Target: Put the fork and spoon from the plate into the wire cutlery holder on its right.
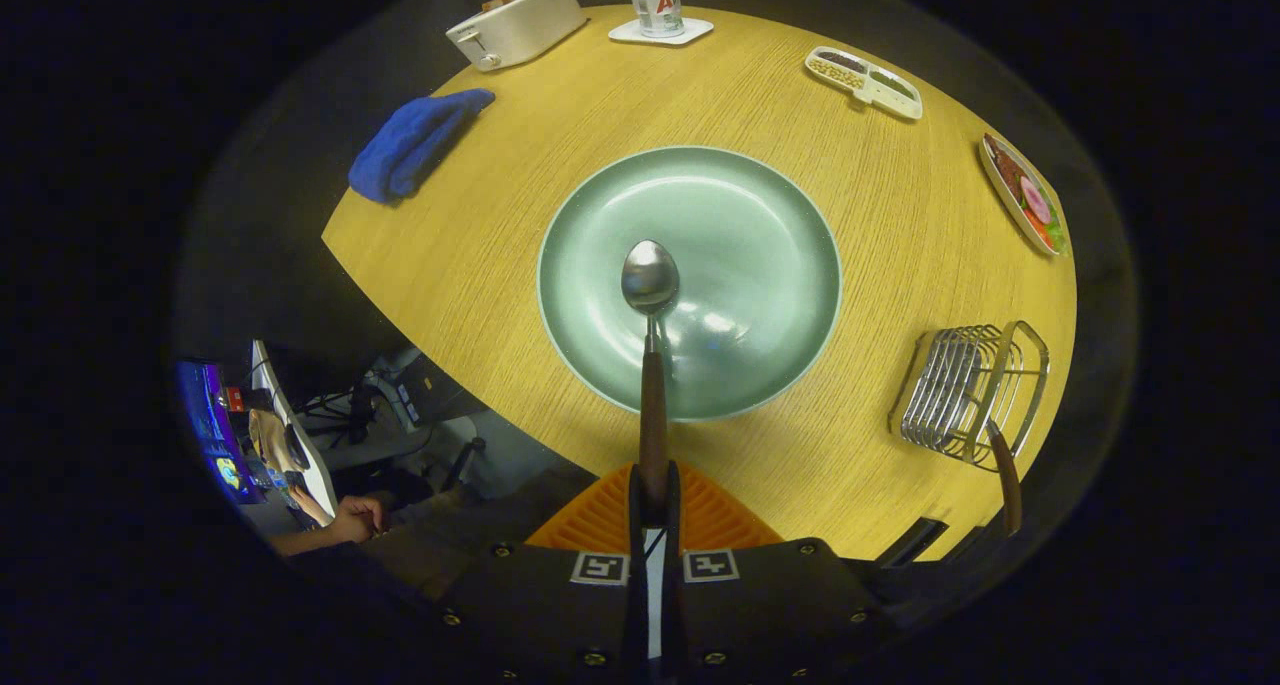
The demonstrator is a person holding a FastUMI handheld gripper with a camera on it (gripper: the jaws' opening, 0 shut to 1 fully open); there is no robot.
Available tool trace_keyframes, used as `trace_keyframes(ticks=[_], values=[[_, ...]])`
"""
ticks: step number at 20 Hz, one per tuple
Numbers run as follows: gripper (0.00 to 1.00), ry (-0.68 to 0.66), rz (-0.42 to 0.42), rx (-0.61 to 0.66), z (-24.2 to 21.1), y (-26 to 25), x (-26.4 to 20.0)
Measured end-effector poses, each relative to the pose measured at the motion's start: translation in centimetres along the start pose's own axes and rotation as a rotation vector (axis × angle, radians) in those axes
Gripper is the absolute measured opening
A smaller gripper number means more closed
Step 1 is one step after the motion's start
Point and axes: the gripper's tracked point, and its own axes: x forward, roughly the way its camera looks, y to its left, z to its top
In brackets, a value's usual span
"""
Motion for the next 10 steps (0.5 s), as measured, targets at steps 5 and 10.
trace_keyframes(ticks=[5, 10], values=[[0.05, -0.029, -0.007, 0.005, 0.0, -1.7, -2.7], [0.05, -0.021, 0.003, 0.025, -0.9, -3.2, -5.2]])
